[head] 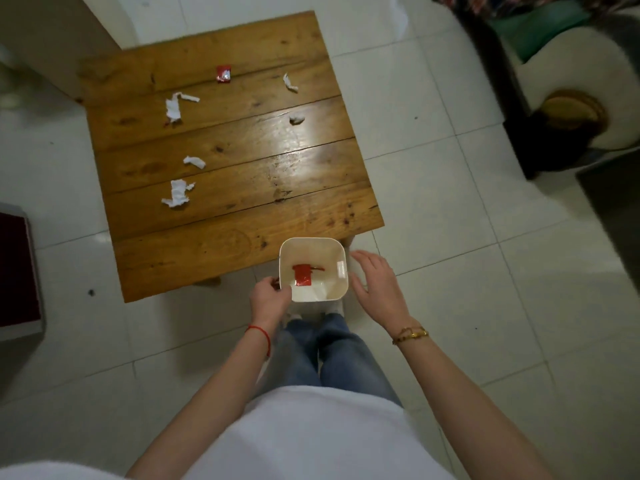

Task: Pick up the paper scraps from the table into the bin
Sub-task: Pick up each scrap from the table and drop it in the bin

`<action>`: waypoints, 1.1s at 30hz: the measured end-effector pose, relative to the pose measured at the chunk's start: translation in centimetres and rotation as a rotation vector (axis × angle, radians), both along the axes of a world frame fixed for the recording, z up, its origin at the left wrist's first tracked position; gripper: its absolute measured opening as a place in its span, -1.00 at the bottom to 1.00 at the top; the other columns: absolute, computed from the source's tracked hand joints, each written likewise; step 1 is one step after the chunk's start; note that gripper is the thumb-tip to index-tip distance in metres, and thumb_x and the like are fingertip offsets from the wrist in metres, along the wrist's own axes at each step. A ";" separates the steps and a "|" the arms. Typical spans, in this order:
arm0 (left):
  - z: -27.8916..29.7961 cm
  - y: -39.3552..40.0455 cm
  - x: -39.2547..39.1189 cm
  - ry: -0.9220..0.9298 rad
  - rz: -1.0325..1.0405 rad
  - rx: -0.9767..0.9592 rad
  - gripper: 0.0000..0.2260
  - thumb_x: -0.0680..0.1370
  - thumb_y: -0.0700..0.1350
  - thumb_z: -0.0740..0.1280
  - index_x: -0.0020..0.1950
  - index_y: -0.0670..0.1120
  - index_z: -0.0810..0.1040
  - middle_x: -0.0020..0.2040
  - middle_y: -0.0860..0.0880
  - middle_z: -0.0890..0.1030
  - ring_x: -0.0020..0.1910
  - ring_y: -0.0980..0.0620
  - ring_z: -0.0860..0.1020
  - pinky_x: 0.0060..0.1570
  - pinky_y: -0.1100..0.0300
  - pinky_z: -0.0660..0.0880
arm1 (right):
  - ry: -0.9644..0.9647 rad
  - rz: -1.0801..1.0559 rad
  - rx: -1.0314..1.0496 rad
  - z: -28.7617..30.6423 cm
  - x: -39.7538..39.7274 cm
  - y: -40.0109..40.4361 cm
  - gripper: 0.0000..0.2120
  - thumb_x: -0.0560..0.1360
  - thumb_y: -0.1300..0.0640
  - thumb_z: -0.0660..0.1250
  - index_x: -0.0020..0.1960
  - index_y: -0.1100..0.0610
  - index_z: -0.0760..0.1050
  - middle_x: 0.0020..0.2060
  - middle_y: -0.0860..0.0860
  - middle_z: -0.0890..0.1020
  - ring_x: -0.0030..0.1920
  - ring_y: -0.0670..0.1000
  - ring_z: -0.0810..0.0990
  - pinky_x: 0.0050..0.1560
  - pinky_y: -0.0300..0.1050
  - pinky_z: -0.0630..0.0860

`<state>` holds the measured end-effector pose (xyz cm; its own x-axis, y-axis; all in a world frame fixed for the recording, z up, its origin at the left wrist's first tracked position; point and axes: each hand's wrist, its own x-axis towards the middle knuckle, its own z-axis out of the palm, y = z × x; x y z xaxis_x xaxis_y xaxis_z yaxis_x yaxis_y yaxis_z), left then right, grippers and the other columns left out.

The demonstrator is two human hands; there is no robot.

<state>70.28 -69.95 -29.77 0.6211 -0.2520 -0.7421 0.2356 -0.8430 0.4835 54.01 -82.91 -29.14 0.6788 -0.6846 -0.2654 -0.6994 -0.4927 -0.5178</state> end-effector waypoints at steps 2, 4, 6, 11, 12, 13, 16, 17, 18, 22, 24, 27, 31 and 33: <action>1.7 -1.2 0.2 -0.042 -0.055 -0.012 -0.72 0.48 -0.13 0.34 0.18 -0.16 0.56 0.09 -0.13 0.64 0.02 -0.06 0.58 -0.02 0.11 0.54 | -0.019 -0.050 -0.007 1.6 -1.0 -0.3 -0.59 0.57 0.07 0.23 0.40 0.12 0.36 0.33 0.04 0.46 0.36 0.01 0.36 0.39 -0.06 0.30; 3.3 -2.6 0.3 -0.070 -0.106 -0.029 -0.68 0.48 -0.11 0.33 0.21 -0.16 0.55 0.11 -0.14 0.63 0.08 -0.09 0.58 0.07 0.07 0.53 | -0.047 -0.095 -0.014 3.0 -2.1 -0.9 -0.59 0.57 0.09 0.24 0.40 0.13 0.36 0.33 0.06 0.47 0.35 0.03 0.37 0.39 -0.06 0.31; 4.8 -4.2 0.0 -0.074 -0.167 -0.036 -0.68 0.49 -0.08 0.33 0.21 -0.17 0.55 0.12 -0.15 0.63 0.08 -0.10 0.58 0.05 0.09 0.53 | -0.080 -0.140 -0.023 4.2 -3.3 -1.9 -0.61 0.58 0.09 0.23 0.39 0.13 0.37 0.31 0.06 0.48 0.33 0.03 0.39 0.37 -0.07 0.32; 7.8 -10.0 -1.9 -0.089 -0.313 -0.037 -0.71 0.49 -0.12 0.30 0.17 -0.19 0.57 0.08 -0.15 0.64 -0.12 0.00 0.54 -0.17 0.23 0.47 | -0.143 -0.269 -0.038 6.2 -6.8 -5.9 -0.61 0.59 0.06 0.21 0.40 0.10 0.36 0.33 0.04 0.46 0.34 0.01 0.37 0.37 -0.08 0.32; 8.4 -11.5 -2.5 -0.092 -0.332 -0.041 -0.72 0.49 -0.13 0.30 0.16 -0.18 0.57 0.06 -0.14 0.65 -0.19 0.04 0.52 -0.26 0.28 0.46 | -0.146 -0.287 -0.040 6.3 -7.7 -7.1 -0.60 0.59 0.06 0.21 0.40 0.10 0.36 0.33 0.04 0.46 0.35 0.00 0.37 0.37 -0.09 0.32; 8.9 -13.1 -3.2 -0.092 -0.346 -0.049 -0.73 0.50 -0.13 0.30 0.16 -0.17 0.57 0.02 -0.12 0.65 -0.26 0.09 0.50 -0.37 0.33 0.41 | -0.149 -0.304 -0.037 6.5 -8.7 -8.3 -0.60 0.59 0.06 0.20 0.41 0.11 0.36 0.33 0.04 0.46 0.35 0.00 0.36 0.38 -0.11 0.30; 9.8 -17.9 -5.5 -0.100 -0.377 -0.086 -0.76 0.49 -0.13 0.29 0.12 -0.13 0.60 -0.16 -0.02 0.60 -0.35 0.18 0.48 -0.49 0.36 0.34 | -0.151 -0.343 -0.022 7.2 -11.7 -12.8 -0.61 0.59 0.08 0.21 0.40 0.11 0.36 0.33 0.04 0.46 0.35 0.02 0.36 0.36 -0.21 0.22; 10.1 -19.5 -6.3 -0.109 -0.385 -0.098 -0.78 0.49 -0.13 0.28 0.08 -0.12 0.62 -0.18 -0.01 0.61 -0.34 0.17 0.49 -0.47 0.34 0.34 | -0.149 -0.343 -0.020 7.5 -12.8 -14.4 -0.61 0.59 0.09 0.21 0.40 0.11 0.36 0.33 0.05 0.46 0.35 0.02 0.35 0.35 -0.22 0.20; 10.3 -21.1 -7.3 -0.100 -0.376 -0.115 -0.79 0.49 -0.15 0.28 0.06 -0.12 0.63 -0.17 -0.02 0.62 -0.32 0.17 0.50 -0.46 0.33 0.35 | -0.146 -0.337 -0.020 7.8 -14.0 -16.2 -0.62 0.59 0.10 0.20 0.40 0.12 0.36 0.33 0.05 0.46 0.35 0.02 0.35 0.35 -0.23 0.20; 11.2 -27.3 -10.7 -0.049 -0.315 -0.159 -0.79 0.48 -0.21 0.25 0.05 -0.12 0.61 -0.08 -0.10 0.64 -0.17 0.00 0.59 -0.28 0.19 0.51 | -0.129 -0.302 -0.045 9.3 -18.1 -23.9 -0.62 0.59 0.09 0.20 0.40 0.12 0.36 0.32 0.04 0.47 0.34 0.00 0.35 0.34 -0.25 0.19; 11.3 -30.1 -12.1 -0.023 -0.257 -0.162 -0.79 0.48 -0.21 0.25 0.07 -0.15 0.60 -0.08 -0.11 0.64 -0.07 -0.08 0.60 -0.10 0.07 0.58 | -0.132 -0.275 -0.062 9.9 -19.5 -27.5 -0.62 0.59 0.09 0.21 0.39 0.12 0.37 0.31 0.04 0.48 0.34 0.00 0.36 0.33 -0.27 0.18; 11.4 -33.7 -13.3 -0.019 -0.184 -0.157 -0.85 0.48 -0.20 0.26 -0.02 -0.16 0.59 -0.21 -0.07 0.61 -0.17 -0.04 0.58 -0.17 0.11 0.56 | -0.139 -0.235 -0.083 10.5 -20.2 -32.6 -0.62 0.59 0.10 0.22 0.38 0.13 0.38 0.30 0.05 0.49 0.33 0.01 0.37 0.33 -0.27 0.18; 11.6 -37.9 -13.3 -0.007 -0.075 -0.194 -0.90 0.49 -0.23 0.26 -0.19 -0.12 0.55 -0.26 -0.05 0.57 -0.22 -0.02 0.54 -0.11 0.05 0.56 | -0.139 -0.173 -0.075 10.7 -19.0 -38.2 -0.61 0.59 0.08 0.20 0.40 0.13 0.36 0.31 0.05 0.48 0.34 0.01 0.36 0.34 -0.24 0.19; 11.6 -39.7 -12.5 -0.017 -0.031 -0.199 -0.88 0.50 -0.22 0.27 -0.23 -0.07 0.53 -0.24 -0.03 0.57 -0.18 -0.01 0.56 -0.06 0.05 0.56 | -0.147 -0.138 -0.062 10.6 -17.6 -40.7 -0.61 0.59 0.08 0.20 0.40 0.13 0.36 0.31 0.05 0.48 0.34 0.00 0.36 0.35 -0.23 0.20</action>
